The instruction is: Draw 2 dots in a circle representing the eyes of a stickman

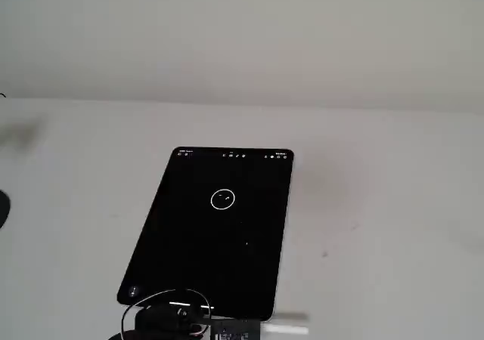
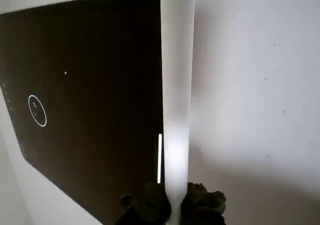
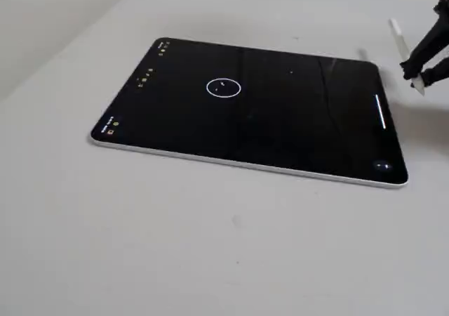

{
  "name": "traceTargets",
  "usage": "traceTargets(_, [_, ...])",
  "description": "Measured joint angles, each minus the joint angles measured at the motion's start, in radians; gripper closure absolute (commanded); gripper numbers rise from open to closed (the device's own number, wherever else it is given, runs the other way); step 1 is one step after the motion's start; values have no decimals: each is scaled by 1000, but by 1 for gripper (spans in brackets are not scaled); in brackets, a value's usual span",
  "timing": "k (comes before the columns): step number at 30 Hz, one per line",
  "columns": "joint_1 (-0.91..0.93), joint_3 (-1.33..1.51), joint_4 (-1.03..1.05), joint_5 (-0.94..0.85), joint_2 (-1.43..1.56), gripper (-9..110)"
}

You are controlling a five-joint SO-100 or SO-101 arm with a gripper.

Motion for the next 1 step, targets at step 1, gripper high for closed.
traceTargets(1, [0, 0, 0, 0, 0, 101])
